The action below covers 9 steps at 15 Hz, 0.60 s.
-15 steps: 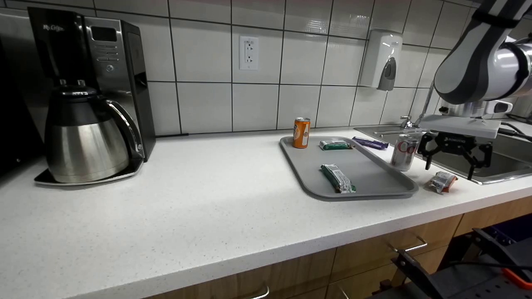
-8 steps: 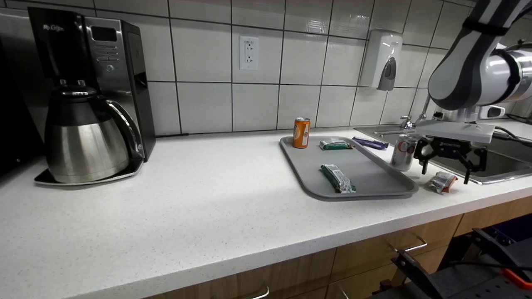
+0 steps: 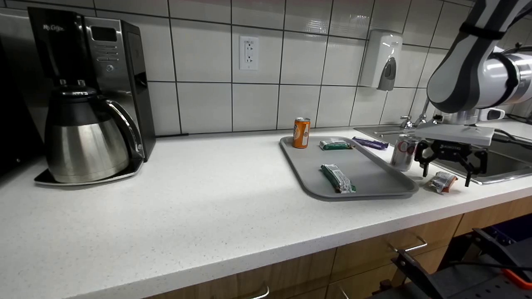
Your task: Put the packets on the grey tray.
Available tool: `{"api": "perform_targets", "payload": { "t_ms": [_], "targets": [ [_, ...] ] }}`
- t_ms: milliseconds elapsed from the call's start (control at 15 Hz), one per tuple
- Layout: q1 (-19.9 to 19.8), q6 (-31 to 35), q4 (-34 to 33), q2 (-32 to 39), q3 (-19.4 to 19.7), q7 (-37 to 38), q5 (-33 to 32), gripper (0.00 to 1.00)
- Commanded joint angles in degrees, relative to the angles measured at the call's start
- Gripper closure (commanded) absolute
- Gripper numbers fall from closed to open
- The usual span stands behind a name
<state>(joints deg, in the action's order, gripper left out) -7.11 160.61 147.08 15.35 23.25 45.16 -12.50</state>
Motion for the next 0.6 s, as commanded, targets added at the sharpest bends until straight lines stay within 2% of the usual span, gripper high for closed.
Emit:
{"api": "perform_targets", "payload": {
  "t_ms": [0, 133, 200, 267, 400, 533],
  "targets": [
    [0.8, -0.9, -0.1, -0.6, 0.3, -0.9, 2.3, 0.00],
    [1.0, -0.5, 0.3, -1.2, 0.3, -1.2, 2.8, 0.00],
    [1.1, -0.2, 0.2, -1.0, 0.4, -1.1, 2.9, 0.03],
    [1.2, -0.2, 0.1, -0.7, 0.5, -1.1, 2.9, 0.26],
    [1.2, -0.1, 0.0, -0.5, 0.6, -1.1, 3.2, 0.31],
    [1.1, -0.1, -0.1, -0.5, 0.5, -1.1, 3.5, 0.47]
  ]
}}
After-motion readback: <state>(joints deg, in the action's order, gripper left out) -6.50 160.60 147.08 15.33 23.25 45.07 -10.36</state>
